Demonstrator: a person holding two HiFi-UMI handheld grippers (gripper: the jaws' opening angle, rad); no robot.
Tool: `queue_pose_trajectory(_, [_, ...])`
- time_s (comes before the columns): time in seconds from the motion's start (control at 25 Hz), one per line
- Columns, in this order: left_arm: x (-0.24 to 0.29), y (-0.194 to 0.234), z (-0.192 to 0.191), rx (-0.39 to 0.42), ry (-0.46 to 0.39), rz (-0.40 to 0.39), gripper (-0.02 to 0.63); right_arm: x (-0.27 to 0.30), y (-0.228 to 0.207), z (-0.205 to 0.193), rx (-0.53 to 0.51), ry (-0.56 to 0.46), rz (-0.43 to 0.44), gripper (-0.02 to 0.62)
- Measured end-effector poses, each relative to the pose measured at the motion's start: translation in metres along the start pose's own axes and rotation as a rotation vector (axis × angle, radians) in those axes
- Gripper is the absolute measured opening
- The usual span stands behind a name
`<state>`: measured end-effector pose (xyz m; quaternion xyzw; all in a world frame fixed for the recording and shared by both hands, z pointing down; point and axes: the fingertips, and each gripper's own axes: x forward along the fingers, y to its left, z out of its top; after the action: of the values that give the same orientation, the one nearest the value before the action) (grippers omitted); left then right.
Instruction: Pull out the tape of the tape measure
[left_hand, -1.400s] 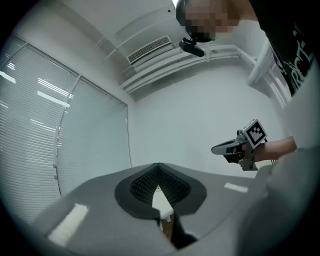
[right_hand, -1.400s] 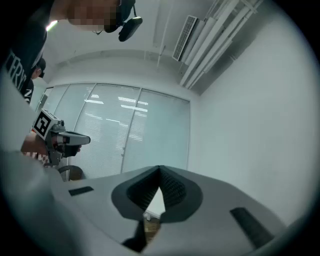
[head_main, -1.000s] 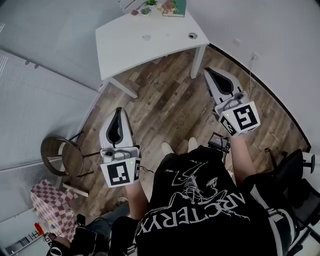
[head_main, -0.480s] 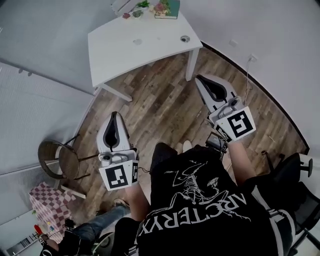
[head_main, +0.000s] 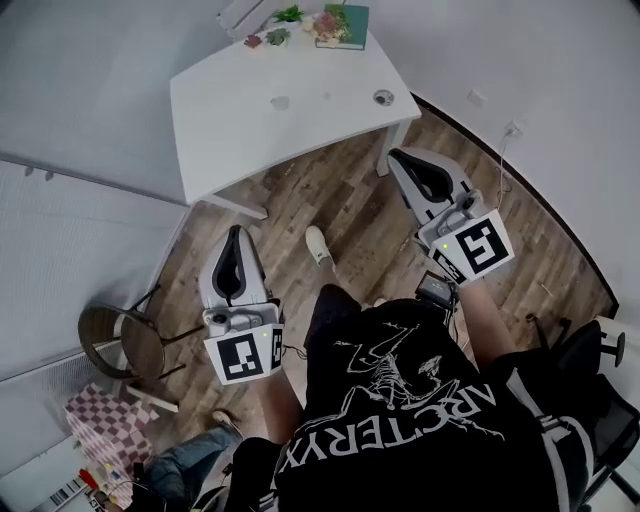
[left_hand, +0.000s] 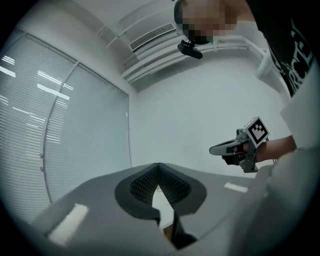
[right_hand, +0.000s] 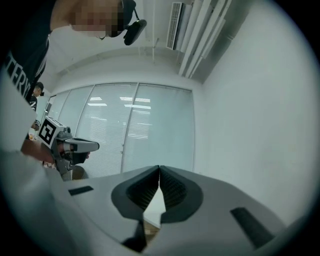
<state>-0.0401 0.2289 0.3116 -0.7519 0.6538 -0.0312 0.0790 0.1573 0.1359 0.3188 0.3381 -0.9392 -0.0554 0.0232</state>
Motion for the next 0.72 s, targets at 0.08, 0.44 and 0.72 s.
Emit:
queue_pose_trajectory(0.08, [0.031,0.025,-0.007,0.002,0.002,-0.008,0.012,0.037,-0.011,-0.001,-0.012,0.008,-0.007,0.012])
queue_pose_trajectory(0.44, [0.159,0.154,-0.014,0.011,0.005,-0.048,0.012,0.2,-0.055,0.018,-0.018,0.017,-0.083,0.012])
queue_pose_trajectory(0.72, [0.206,0.188,-0.018,0.008,0.002,-0.072,0.012,0.241,-0.078,0.024,-0.022,0.051,-0.114,0.012])
